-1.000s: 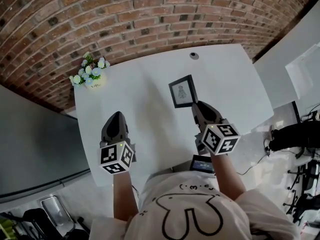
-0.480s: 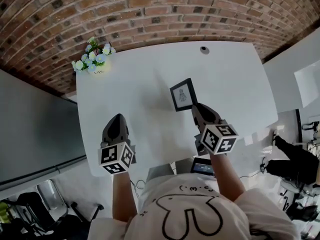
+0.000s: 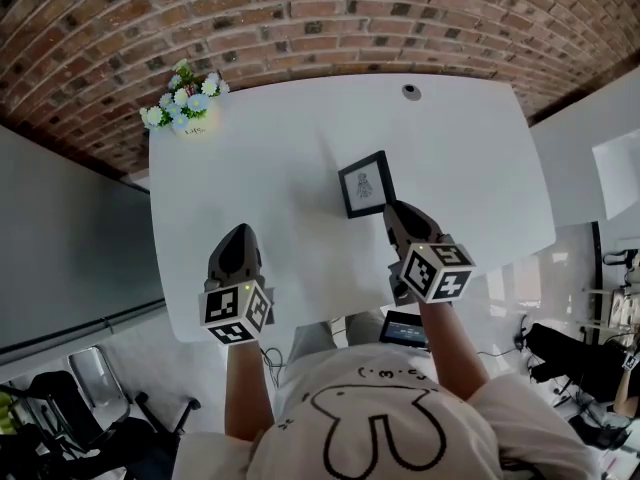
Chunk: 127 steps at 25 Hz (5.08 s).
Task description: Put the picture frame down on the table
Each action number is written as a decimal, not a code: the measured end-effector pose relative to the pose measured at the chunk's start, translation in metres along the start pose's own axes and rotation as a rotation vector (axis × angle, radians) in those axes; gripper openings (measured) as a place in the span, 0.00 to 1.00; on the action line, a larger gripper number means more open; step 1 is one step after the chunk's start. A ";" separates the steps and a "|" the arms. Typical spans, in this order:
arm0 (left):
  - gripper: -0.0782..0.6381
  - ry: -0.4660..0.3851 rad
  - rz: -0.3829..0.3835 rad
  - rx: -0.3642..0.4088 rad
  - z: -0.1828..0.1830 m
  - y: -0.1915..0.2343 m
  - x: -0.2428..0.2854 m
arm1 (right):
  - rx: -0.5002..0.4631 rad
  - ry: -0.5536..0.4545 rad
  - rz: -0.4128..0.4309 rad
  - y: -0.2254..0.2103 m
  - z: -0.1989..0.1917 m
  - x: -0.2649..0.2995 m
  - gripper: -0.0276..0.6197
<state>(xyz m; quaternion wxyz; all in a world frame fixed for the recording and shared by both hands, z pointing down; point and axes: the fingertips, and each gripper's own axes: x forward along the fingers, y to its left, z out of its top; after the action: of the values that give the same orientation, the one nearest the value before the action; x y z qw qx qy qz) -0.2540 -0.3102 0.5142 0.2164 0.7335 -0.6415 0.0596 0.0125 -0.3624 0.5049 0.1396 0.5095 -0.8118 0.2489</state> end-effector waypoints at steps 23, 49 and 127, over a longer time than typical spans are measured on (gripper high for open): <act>0.13 -0.002 -0.009 0.019 0.014 -0.050 0.047 | 0.073 0.130 -0.065 -0.094 -0.023 0.008 0.16; 0.13 0.034 -0.017 0.055 0.016 -0.089 0.090 | 0.102 0.173 -0.059 -0.149 -0.027 0.031 0.11; 0.13 -0.455 -0.192 0.276 0.171 -0.147 0.031 | -0.450 -0.549 -0.003 -0.053 0.179 -0.101 0.07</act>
<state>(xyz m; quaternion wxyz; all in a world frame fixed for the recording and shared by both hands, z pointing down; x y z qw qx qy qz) -0.1386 -0.3939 0.3362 -0.0307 0.8079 -0.5872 -0.0405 0.1092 -0.4029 0.3203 0.0252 0.5153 -0.8527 -0.0826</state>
